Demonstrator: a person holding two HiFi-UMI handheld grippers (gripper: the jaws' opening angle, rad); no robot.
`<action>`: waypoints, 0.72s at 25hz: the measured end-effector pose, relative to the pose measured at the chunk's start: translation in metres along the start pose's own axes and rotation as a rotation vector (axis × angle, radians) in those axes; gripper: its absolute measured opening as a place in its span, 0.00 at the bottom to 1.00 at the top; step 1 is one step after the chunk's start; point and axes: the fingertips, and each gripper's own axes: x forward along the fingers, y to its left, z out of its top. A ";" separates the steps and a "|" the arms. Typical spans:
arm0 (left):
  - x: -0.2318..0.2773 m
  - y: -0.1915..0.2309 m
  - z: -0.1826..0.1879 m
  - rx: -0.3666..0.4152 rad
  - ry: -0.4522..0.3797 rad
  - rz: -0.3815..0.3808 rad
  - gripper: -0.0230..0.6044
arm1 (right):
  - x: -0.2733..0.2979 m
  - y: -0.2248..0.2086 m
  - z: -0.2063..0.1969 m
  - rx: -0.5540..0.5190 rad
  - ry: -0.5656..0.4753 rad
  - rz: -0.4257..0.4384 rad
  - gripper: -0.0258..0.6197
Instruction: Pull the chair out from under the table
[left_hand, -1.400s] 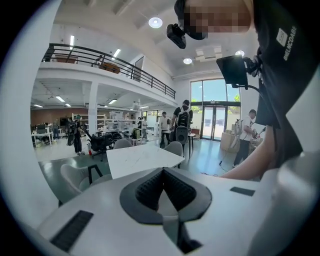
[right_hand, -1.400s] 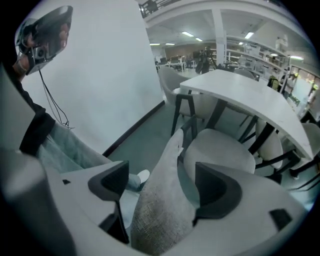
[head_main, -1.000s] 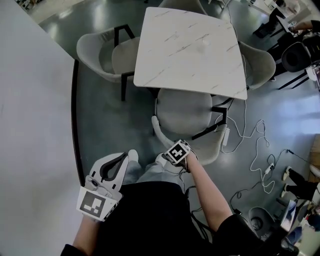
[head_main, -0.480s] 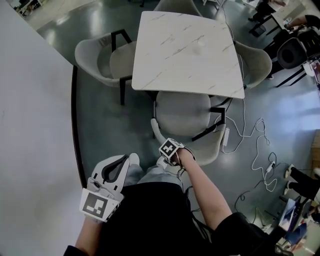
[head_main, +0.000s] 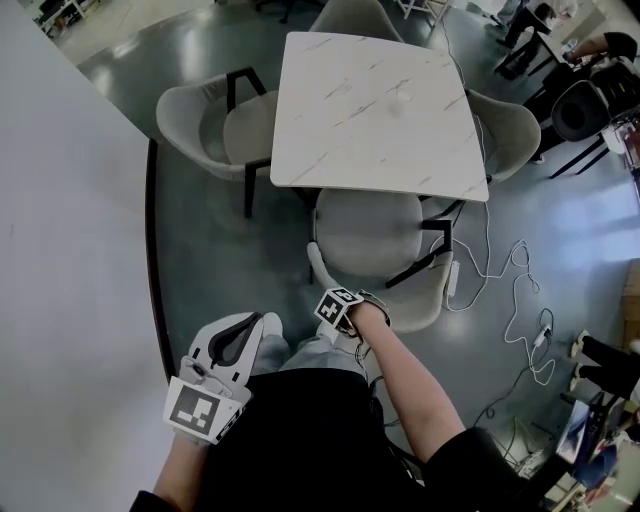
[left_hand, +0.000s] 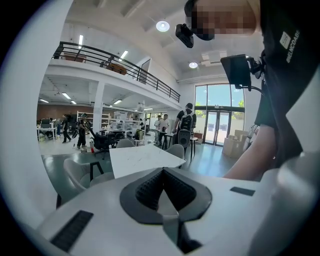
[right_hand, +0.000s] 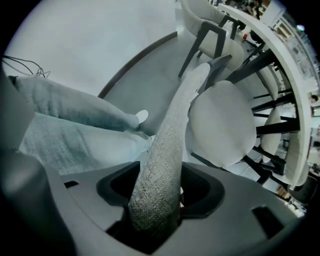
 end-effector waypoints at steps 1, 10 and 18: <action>-0.002 0.001 0.000 0.000 -0.006 -0.002 0.03 | 0.002 -0.001 0.000 -0.007 0.012 -0.018 0.42; -0.023 0.016 -0.005 -0.028 -0.035 -0.018 0.03 | 0.001 -0.011 -0.004 -0.006 0.018 -0.233 0.21; -0.043 0.030 -0.012 -0.041 -0.039 -0.059 0.03 | 0.000 -0.009 -0.006 0.026 0.018 -0.212 0.21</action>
